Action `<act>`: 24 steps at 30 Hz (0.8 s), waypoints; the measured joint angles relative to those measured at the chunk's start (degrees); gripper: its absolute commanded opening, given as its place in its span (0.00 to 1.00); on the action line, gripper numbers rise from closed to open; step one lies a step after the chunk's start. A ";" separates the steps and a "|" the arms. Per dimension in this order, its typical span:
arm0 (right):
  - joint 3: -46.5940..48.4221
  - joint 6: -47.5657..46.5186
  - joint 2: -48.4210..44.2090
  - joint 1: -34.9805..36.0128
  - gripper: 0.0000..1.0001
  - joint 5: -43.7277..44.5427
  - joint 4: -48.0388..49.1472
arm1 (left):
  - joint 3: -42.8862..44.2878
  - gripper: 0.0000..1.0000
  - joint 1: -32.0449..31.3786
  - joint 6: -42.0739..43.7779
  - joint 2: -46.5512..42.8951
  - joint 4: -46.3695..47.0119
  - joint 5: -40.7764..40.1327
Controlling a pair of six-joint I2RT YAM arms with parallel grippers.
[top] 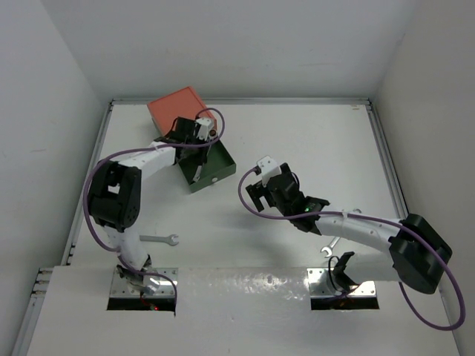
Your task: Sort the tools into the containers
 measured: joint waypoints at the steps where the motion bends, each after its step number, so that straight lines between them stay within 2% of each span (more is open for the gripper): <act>1: 0.00 -0.07 0.04 0.00 0.99 0.00 -0.02 | 0.00 0.00 0.00 -0.11 0.20 0.02 0.11; 2: 0.02 -0.15 0.13 0.00 0.99 0.00 -0.13 | 0.04 0.03 0.00 -0.22 0.50 0.02 0.24; 3: 0.09 -0.17 0.24 0.00 0.99 0.00 -0.33 | 0.04 0.15 0.00 -0.35 0.81 0.00 0.35; 5: 0.20 -0.35 0.35 0.00 0.99 0.00 -0.81 | 0.26 0.23 -0.02 -0.76 1.49 -0.31 0.39; 6: 0.26 -0.48 0.35 0.00 0.99 -0.02 -1.03 | 0.55 0.31 -0.02 -1.09 1.81 -0.66 0.42; 7: 0.35 -0.63 0.37 0.00 0.99 -0.04 -1.20 | 0.92 0.34 -0.02 -1.38 2.08 -0.98 0.48; 11: 2.19 -1.07 1.01 0.00 0.99 -1.18 -2.95 | 4.20 0.36 -0.02 -2.58 2.27 -1.09 0.96; 18: 12.17 3.04 3.72 -2.38 0.99 -3.78 -11.43 | 10.08 0.36 -0.02 -3.82 2.23 -0.76 1.11; 21: 15.32 8.57 3.65 -8.74 0.99 -5.64 -16.68 | 11.72 0.36 -0.02 -4.94 2.23 -2.29 1.86; 24: 15.61 14.82 2.49 -20.09 0.99 -6.56 -22.77 | 16.15 0.36 -0.02 -6.03 2.29 -5.03 3.19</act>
